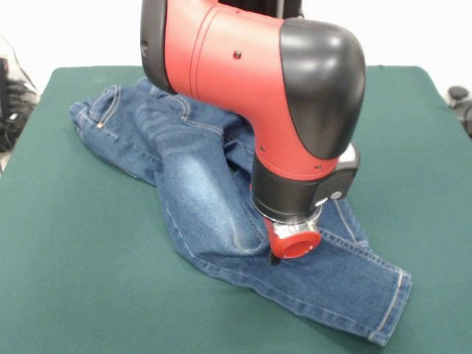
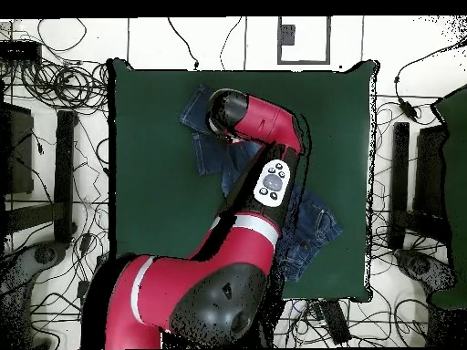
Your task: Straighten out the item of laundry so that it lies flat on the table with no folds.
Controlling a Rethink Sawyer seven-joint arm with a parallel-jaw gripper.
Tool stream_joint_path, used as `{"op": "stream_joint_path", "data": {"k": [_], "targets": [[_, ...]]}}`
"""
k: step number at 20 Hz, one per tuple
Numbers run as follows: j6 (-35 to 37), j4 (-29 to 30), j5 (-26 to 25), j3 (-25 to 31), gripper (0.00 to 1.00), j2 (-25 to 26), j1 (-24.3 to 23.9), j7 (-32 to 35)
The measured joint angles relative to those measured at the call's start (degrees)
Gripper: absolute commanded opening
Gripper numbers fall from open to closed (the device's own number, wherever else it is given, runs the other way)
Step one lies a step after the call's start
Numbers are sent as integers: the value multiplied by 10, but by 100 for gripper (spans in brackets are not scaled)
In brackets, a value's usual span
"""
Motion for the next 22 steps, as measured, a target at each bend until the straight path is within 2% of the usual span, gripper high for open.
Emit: {"op": "stream_joint_path", "data": {"k": [8, 13, 17, 22], "targets": [[57, -49, -3, -28, 0, 15, -2, 0], [67, -56, -14, -29, 0, 12, -3, 0], [67, -32, -22, -22, 0, -17, -2, 0], [67, 27, -24, -10, 0, -78, -2, 0]]}}
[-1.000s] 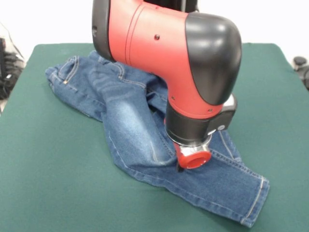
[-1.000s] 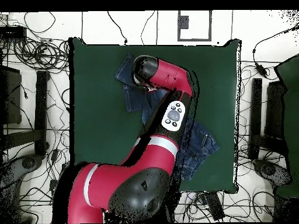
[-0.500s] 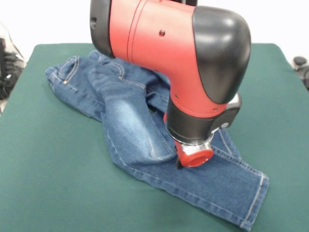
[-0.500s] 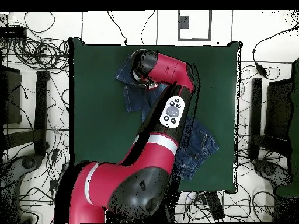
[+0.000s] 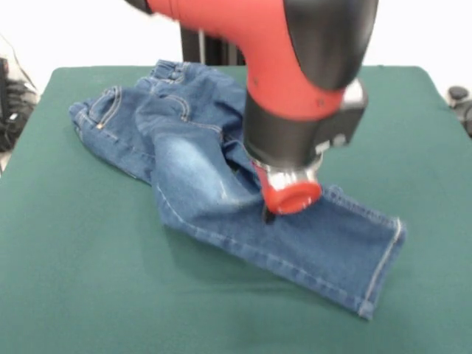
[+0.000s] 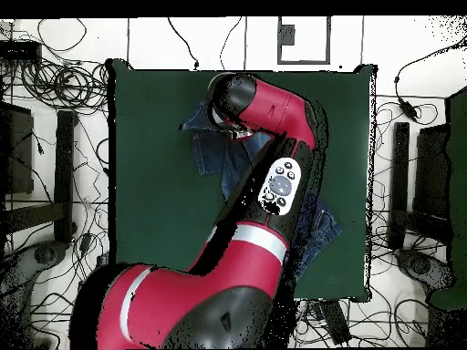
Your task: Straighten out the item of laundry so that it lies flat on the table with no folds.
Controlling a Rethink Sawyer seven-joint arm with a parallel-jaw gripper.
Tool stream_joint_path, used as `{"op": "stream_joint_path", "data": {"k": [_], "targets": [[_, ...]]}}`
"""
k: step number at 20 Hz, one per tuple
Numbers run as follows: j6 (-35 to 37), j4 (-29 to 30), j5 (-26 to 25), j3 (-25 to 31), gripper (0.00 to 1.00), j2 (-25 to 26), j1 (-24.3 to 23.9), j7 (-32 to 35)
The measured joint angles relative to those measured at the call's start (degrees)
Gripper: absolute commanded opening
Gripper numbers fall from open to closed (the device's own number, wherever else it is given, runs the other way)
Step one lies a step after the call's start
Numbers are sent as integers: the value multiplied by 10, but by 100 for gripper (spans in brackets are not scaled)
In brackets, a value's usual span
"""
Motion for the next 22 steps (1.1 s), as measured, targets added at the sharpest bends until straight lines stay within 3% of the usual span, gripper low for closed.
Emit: {"op": "stream_joint_path", "data": {"k": [3, 8, 16, 22], "targets": [[0, 50, 0, 14, 0, -52, 0, 0], [-1, 93, -2, 34, 0, -97, 0, 0], [-20, 123, -12, 53, 0, -132, 1, 0], [-109, 124, -21, 53, 0, -135, 0, 0]]}}
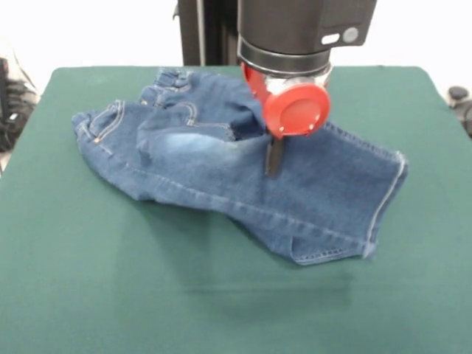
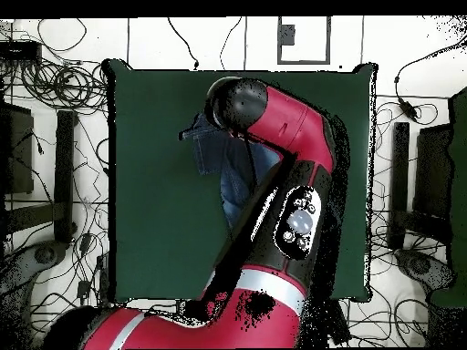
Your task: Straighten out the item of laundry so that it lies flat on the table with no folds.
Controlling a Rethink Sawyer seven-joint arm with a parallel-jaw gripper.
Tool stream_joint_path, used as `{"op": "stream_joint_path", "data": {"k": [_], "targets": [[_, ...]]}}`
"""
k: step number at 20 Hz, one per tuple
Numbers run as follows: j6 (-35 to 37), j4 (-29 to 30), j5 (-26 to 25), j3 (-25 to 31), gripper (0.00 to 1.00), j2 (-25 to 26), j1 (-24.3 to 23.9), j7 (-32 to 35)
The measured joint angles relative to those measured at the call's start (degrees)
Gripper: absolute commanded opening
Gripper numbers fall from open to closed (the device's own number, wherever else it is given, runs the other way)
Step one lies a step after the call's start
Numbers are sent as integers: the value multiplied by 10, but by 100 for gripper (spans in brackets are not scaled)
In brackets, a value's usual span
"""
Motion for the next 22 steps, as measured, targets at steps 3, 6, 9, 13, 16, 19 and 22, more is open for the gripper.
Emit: {"op": "stream_joint_path", "data": {"k": [3, 6, 9, 13, 16, 19, 22], "targets": [[-67, 0, 0, 1, 0, 3, -2, 0], [-106, 0, 0, 1, 0, 7, -3, 0], [-183, -1, 0, 1, 0, 17, -4, 0], [-267, -7, 6, 0, 0, 38, -2, 0], [-324, -20, 17, -6, 100, 71, 6, 0], [-333, -27, 21, -10, 100, 82, 9, 0], [-338, -39, 34, -18, 100, 103, 17, 0]]}}
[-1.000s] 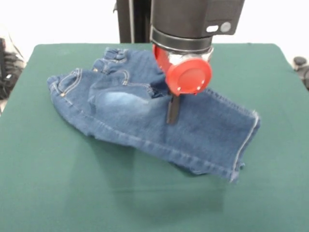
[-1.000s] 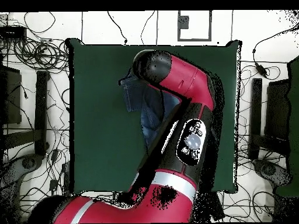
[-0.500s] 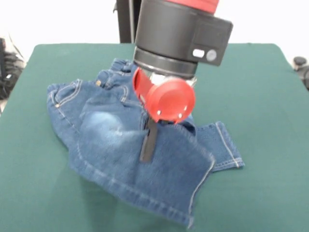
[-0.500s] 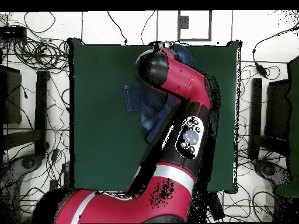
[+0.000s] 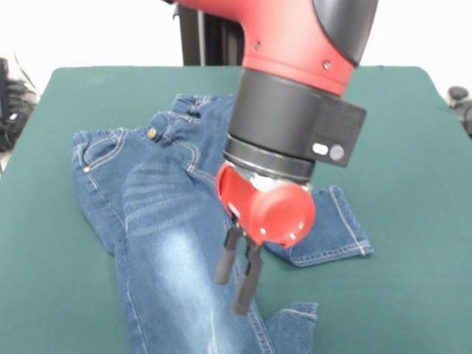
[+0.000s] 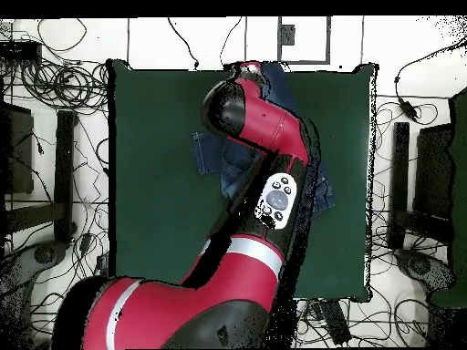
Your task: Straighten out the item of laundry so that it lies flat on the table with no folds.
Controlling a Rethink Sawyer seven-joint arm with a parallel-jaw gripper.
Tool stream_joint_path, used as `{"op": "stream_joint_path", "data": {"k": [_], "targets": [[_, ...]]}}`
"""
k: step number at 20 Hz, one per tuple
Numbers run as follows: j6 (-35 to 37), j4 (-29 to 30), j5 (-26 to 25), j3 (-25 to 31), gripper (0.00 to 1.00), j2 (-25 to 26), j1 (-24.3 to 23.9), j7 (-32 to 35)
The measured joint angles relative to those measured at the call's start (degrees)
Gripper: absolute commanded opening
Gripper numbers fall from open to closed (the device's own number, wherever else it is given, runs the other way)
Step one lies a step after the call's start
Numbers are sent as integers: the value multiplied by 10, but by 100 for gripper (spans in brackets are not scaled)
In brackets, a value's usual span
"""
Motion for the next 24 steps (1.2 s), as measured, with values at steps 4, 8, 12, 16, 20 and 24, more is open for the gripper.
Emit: {"op": "stream_joint_path", "data": {"k": [4, 8, 12, 16, 20, 24], "targets": [[7, -8, 4, 0, 100, 7, 2, 0], [27, -12, 4, 0, 100, 4, 1, 0], [96, -19, 4, 0, 100, -13, -2, 0], [158, -26, 4, 0, 100, -29, -2, 0], [212, -36, 11, 1, 100, -46, -2, 0], [219, -47, 28, 11, 100, -52, -2, 0]]}}
